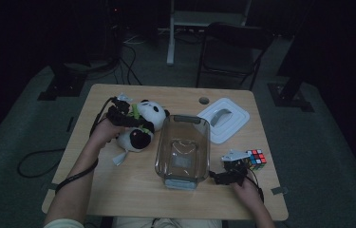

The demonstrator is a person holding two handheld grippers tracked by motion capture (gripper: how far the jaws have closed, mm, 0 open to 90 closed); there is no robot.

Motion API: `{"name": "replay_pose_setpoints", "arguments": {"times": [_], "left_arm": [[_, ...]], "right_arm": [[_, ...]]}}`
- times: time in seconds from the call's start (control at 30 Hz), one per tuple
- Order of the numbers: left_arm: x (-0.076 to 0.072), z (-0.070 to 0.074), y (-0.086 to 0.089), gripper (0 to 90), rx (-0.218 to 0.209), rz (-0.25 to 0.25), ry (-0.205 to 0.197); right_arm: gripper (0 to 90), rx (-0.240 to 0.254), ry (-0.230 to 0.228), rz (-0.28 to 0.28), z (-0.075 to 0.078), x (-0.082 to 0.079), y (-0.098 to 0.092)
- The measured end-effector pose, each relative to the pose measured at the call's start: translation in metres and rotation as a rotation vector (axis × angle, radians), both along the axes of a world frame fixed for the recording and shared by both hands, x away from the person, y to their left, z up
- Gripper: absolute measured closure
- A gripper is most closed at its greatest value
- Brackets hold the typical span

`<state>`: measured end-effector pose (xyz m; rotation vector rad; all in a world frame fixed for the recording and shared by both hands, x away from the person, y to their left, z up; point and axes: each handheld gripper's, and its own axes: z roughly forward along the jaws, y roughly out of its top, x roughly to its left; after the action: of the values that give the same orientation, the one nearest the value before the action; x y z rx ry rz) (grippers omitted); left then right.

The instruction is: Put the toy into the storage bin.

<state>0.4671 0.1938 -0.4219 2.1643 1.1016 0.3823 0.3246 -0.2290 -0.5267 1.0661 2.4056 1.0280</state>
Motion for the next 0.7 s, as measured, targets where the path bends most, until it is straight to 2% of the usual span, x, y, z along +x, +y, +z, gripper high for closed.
{"name": "replay_pose_setpoints", "arguments": {"times": [0.13,0.23,0.3,0.33,0.4,0.5,0.6,0.7], "left_arm": [[0.003,-0.004,-0.003,15.2,-0.007,0.007,0.056],[0.004,-0.007,-0.007,17.4,0.002,0.019,0.071],[0.005,-0.009,-0.008,22.6,0.014,0.017,0.085],[0.005,-0.01,-0.009,29.1,0.028,0.016,0.088],[0.004,-0.011,-0.01,37.8,0.051,0.018,0.078],[0.002,-0.012,-0.01,48.2,0.053,0.019,0.063],[0.001,-0.011,-0.006,59.4,0.034,0.045,0.047],[0.0,-0.011,-0.003,64.6,-0.003,0.074,0.043]], "right_arm": [[11.8,0.0,0.0,0.0,0.0,0.0,0.0],[11.8,0.0,0.0,0.0,0.0,0.0,0.0],[11.8,0.0,0.0,0.0,0.0,0.0,0.0],[11.8,-0.001,-0.001,0.0,0.0,0.0,0.0],[13.2,-0.001,-0.003,-0.005,0.0,-0.001,0.0],[13.4,0.003,-0.005,-0.011,0.0,-0.002,-0.001],[13.3,0.009,-0.002,-0.006,0.0,-0.002,0.0],[13.3,0.02,0.006,0.006,0.001,-0.002,0.001]]}}
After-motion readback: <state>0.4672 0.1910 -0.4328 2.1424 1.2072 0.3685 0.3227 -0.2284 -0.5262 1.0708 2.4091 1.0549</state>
